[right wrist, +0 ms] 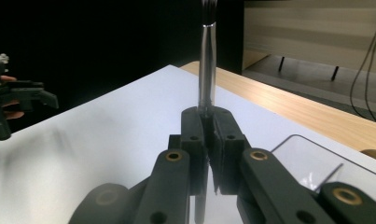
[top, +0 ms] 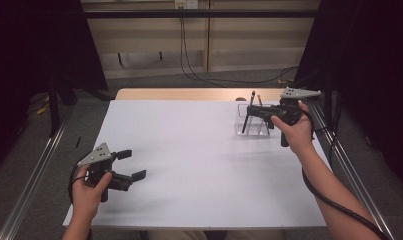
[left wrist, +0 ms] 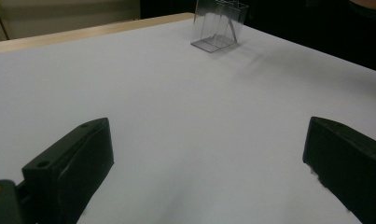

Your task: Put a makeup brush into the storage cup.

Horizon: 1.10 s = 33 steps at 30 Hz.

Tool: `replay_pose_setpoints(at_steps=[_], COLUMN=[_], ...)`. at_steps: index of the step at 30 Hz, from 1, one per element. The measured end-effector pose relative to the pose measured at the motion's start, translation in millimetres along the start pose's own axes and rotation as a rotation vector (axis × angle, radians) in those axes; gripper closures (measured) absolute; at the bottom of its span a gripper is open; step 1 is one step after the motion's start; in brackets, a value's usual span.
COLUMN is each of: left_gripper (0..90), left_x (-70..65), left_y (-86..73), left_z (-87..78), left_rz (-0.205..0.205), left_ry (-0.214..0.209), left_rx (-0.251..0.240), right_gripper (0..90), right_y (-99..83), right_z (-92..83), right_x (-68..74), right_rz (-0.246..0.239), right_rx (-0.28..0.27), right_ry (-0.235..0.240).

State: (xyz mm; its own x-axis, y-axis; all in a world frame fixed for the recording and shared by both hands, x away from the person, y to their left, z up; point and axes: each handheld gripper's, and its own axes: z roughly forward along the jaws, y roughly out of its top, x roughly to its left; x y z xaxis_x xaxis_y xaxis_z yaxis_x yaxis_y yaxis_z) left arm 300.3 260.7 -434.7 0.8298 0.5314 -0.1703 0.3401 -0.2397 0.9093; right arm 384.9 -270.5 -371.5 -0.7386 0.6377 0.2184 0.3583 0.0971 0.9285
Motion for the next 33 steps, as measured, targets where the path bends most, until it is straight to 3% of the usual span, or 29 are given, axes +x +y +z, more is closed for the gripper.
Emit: replay_pose_setpoints(at_steps=[18, 33], left_gripper=[1.7, 1.7], left_x=[0.5, 0.2], left_y=[-0.1, -0.2], left_z=[-1.1, -0.4], left_rz=[-0.003, -0.001], left_ry=[-0.005, 0.001], left_rx=[0.002, 0.001], right_gripper=[85.1, 85.1], right_y=[4.5, 8.2], right_z=[-5.5, -22.3], right_x=[-19.7, -31.7], right_rz=[0.006, 0.011], right_rx=[-0.009, -0.005], right_ry=[-0.096, -0.151])
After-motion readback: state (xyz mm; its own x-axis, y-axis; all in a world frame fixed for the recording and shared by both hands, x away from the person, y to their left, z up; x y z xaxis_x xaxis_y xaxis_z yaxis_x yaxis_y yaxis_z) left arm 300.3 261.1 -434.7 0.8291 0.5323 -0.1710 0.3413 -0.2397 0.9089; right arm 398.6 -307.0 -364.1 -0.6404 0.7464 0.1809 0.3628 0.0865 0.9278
